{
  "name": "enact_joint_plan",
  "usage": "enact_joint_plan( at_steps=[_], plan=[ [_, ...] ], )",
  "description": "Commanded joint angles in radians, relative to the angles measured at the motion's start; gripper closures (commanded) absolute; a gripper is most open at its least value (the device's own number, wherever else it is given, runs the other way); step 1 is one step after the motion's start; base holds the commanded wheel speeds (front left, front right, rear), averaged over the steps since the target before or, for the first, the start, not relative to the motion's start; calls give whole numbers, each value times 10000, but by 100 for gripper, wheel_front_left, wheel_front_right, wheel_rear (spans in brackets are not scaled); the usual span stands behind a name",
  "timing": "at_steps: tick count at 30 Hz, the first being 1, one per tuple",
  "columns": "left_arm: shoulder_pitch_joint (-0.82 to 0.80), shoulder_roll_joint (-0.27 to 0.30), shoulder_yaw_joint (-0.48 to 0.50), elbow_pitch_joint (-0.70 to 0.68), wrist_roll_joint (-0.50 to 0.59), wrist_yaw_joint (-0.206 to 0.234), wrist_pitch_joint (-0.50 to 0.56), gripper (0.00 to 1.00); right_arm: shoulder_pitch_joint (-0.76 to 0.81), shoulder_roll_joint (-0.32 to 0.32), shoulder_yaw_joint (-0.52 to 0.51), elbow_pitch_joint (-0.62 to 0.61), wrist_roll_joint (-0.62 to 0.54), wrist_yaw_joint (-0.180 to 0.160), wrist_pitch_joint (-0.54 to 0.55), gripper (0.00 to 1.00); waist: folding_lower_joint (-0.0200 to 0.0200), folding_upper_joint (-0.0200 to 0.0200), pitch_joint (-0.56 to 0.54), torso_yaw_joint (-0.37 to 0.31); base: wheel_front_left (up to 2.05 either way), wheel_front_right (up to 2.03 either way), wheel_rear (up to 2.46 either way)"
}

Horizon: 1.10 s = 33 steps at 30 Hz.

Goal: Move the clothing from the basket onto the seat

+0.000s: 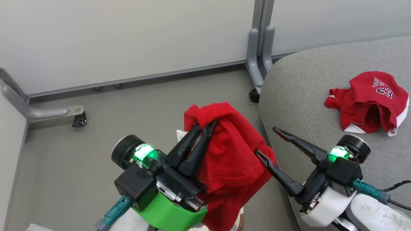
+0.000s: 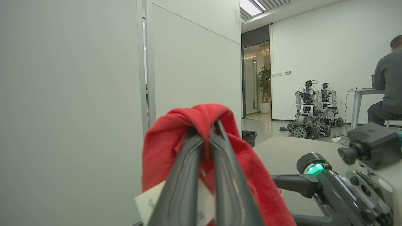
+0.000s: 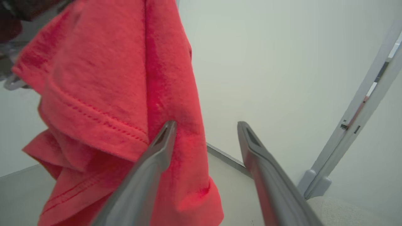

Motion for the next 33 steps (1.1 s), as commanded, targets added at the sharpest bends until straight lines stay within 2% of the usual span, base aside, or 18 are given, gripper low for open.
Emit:
enact_joint_plan(
  at_steps=[1, 7, 11, 17, 21, 25, 33],
  plan=[
    [-210, 62, -43, -3, 109, -37, -7, 100, -308, -353, 433, -26, 123, -4, -3, 0, 0, 0, 17, 11, 0, 0, 0],
    [-361, 191, -532, -23, 188, -37, -6, 100, -1836, -1711, 2518, 143, 564, -6, -3, 0, 0, 0, 63, 137, 0, 0, 0],
    [-491, 274, -886, -39, 245, -37, -6, 100, -2885, -2271, 3743, 404, 1022, -6, -3, 0, 0, 0, 107, 271, 0, 0, 0],
    [-672, 365, -1376, 14, 398, -38, -6, 100, -4304, -2738, 5129, 637, 1551, -6, -3, 0, 0, 0, 169, 412, 0, 0, 0],
    [-722, 405, -1561, 32, 401, -38, -6, 100, -5018, -2861, 6025, 724, 1563, -6, -3, 0, 0, 0, 178, 483, 0, 0, 0],
    [-791, 394, -1643, 14, 365, -38, -6, 100, -5263, -2703, 6324, 714, 1468, -6, -3, 0, 0, 0, 169, 551, 0, 0, 0],
    [-756, 341, -1723, 34, 303, -38, -6, 100, -3839, -2284, 6335, 423, 508, -9, -3, 0, 0, 0, 100, 737, 0, 0, 0]
  ],
)
